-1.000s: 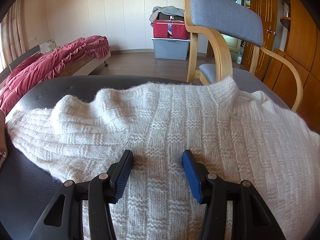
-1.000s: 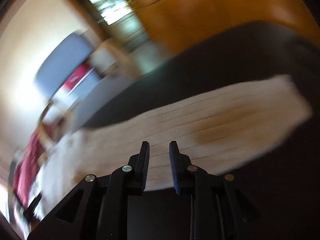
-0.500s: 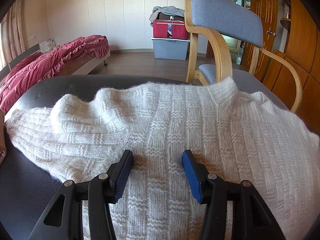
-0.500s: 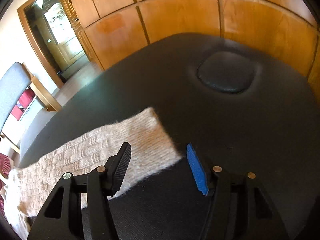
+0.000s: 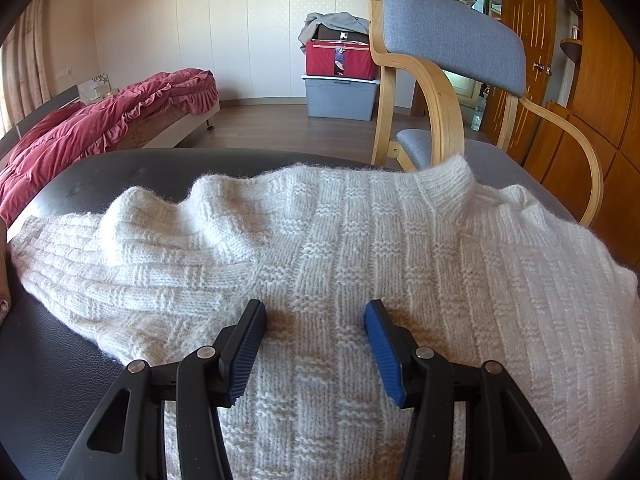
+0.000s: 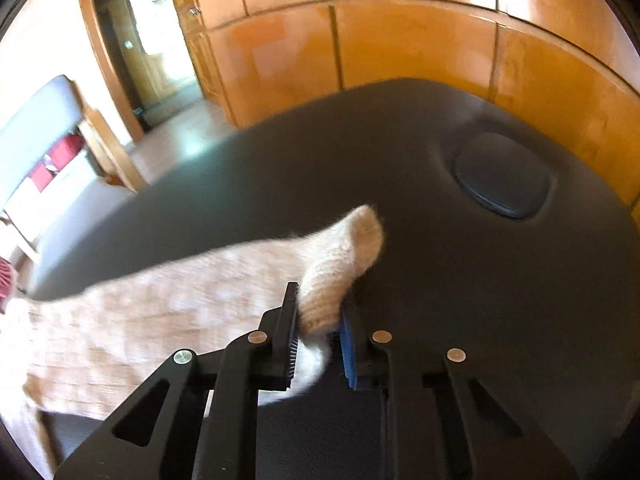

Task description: Fold clothes

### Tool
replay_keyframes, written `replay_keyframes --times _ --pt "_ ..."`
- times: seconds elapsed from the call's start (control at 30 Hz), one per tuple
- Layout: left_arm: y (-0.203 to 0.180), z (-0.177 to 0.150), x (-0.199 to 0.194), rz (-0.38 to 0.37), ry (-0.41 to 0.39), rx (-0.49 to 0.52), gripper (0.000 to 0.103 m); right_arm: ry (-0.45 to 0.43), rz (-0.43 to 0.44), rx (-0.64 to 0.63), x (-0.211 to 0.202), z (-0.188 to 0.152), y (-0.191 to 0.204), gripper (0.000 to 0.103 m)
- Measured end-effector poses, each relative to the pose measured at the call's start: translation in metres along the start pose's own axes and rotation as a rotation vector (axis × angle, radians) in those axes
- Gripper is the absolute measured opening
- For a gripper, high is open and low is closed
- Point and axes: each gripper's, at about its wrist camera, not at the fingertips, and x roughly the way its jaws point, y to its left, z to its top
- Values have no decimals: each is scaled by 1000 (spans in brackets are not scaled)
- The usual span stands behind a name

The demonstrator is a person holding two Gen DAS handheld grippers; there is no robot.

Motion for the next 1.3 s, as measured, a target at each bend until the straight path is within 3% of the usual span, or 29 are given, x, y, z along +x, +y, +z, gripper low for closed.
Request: replay_keyframes --times 0.17,0.33,0.5,0.7,0.87,1.07,1.2,1.3 --pt "2 1 0 -6 2 -3 53 -56 188 0 -30 6 46 20" --pt "4 0 0 -16 3 -10 53 -78 388 -71 -62 5 124 20" --pt "4 -1 0 -20 3 -13 53 -45 552 -146 -76 -10 213 20" --pt "7 -1 -1 -43 -3 -35 53 43 764 -233 -87 -49 320 20" --pt "16 -2 -2 -86 -10 -82 53 143 915 -365 -101 -116 412 20" --pt "19 -2 -2 -98 -17 -107 53 269 998 -472 -98 -190 472 20" --pt "21 -1 -2 -108 -17 -117 54 313 953 -520 -91 -220 474 20" --pt "25 -1 -2 -142 -20 -137 56 348 946 -511 -73 -213 459 20"
